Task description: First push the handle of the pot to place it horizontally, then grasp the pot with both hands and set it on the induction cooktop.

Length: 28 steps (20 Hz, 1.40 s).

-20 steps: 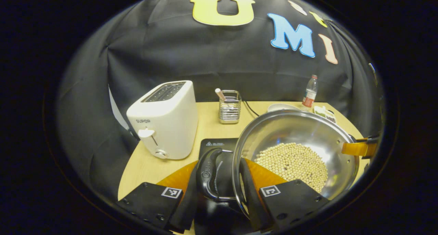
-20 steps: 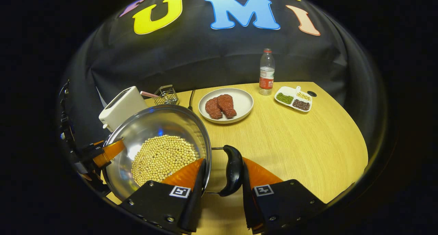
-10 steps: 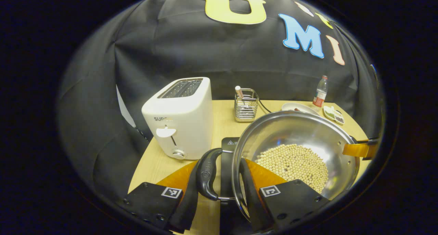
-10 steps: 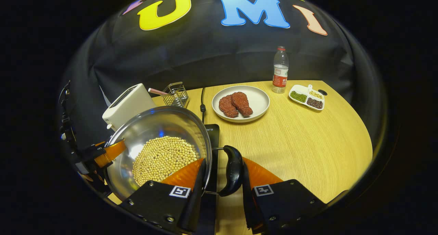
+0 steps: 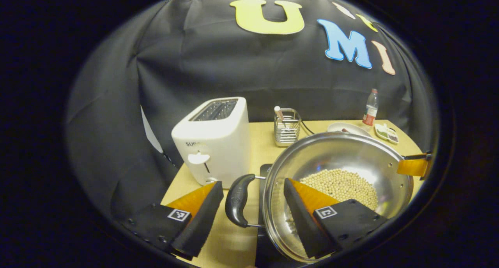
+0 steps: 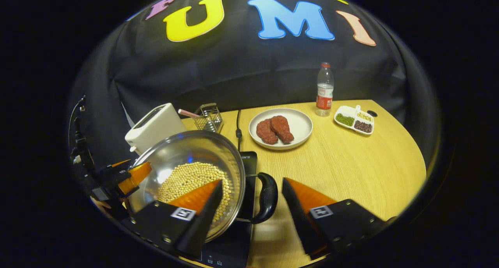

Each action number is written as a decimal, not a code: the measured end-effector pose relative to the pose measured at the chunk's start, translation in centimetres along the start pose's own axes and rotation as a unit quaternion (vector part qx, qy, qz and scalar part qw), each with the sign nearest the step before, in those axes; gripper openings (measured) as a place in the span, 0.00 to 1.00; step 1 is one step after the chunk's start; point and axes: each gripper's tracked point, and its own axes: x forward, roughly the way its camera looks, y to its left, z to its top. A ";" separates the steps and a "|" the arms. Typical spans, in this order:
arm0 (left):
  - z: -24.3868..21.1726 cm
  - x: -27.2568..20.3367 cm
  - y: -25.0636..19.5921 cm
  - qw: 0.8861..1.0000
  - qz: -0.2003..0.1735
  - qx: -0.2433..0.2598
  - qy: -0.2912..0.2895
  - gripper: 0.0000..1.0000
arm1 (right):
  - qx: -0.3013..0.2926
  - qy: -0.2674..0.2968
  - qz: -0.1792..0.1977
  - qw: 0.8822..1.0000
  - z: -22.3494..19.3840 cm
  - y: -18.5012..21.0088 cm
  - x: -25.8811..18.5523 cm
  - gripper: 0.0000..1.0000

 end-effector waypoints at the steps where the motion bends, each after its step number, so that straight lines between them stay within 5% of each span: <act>1: 0.9 -0.4 -0.1 1.000 0.005 -0.003 -0.014 0.92 | -0.005 -0.015 0.002 1.000 0.9 -0.4 -0.8 0.99; 11: 9.7 -13.7 -9.2 0.990 0.020 -0.015 -0.138 0.97 | -0.063 -0.141 -0.009 0.988 6.2 -8.8 -12.1 0.98; 28: 15.1 -35.2 -26.5 0.964 -0.004 -0.016 -0.265 0.96 | -0.091 -0.286 -0.021 0.953 8.8 -19.4 -30.9 0.98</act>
